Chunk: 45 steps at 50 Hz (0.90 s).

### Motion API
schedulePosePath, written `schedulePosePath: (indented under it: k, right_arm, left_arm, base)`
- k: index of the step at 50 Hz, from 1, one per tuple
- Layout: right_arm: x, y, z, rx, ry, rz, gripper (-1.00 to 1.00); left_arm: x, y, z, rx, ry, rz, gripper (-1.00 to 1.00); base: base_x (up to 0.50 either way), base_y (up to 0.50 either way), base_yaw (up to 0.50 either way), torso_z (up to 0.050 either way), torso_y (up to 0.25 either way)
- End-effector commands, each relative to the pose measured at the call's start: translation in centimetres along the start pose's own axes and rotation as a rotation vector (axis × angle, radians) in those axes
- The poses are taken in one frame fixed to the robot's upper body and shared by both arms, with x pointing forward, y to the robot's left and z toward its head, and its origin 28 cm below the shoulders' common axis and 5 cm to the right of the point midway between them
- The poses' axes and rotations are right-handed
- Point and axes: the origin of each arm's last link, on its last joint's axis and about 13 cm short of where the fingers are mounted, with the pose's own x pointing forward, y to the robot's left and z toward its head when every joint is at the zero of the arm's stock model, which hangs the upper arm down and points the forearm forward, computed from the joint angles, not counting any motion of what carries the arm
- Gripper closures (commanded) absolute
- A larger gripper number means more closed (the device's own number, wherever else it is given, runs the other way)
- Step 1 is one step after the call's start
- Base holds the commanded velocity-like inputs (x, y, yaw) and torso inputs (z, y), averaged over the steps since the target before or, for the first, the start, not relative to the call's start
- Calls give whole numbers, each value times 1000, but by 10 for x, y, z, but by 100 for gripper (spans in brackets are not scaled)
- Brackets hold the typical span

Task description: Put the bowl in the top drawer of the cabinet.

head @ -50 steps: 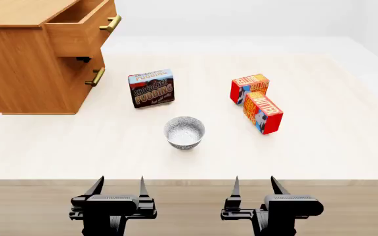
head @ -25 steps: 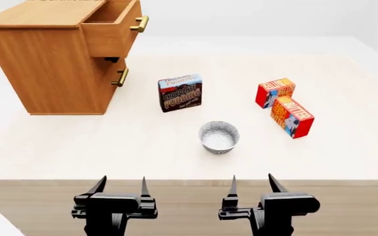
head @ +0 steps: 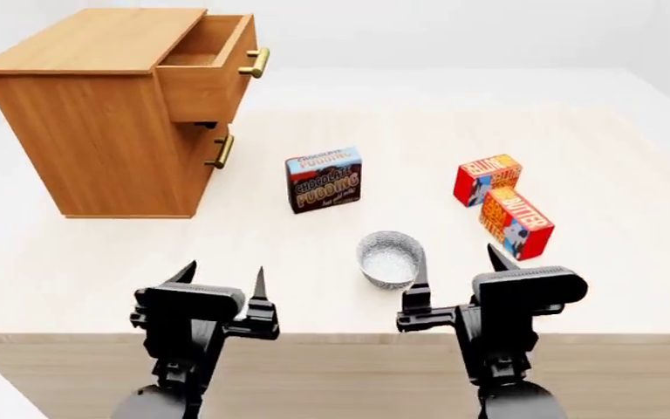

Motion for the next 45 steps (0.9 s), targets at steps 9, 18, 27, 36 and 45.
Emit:
schedulePosePath:
  k: [9, 18, 27, 36, 45]
  right_arm:
    - [46, -18, 90, -157, -40, 89, -100]
    - [54, -34, 131, -151, -80, 139, -100]
    - [64, -47, 181, -153, -104, 88, -100]
    - [74, -57, 210, -119, -112, 82, -100]
    - [83, -61, 214, -152, -70, 75, -100]
  left_arm:
    - [47, 12, 95, 46, -61, -58, -100]
    - [62, 14, 153, 30, -56, -95, -100]
    - [97, 18, 204, 6, -36, -57, -100]
    - [112, 24, 251, -17, -2, -48, -100]
    - [117, 25, 290, 18, -17, -33, -100]
  base:
    - [0, 0, 0, 50, 0]
    - [0, 0, 0, 50, 0]
    - [0, 0, 0, 50, 0]
    - [0, 0, 0, 50, 0]
    - [0, 0, 0, 44, 0]
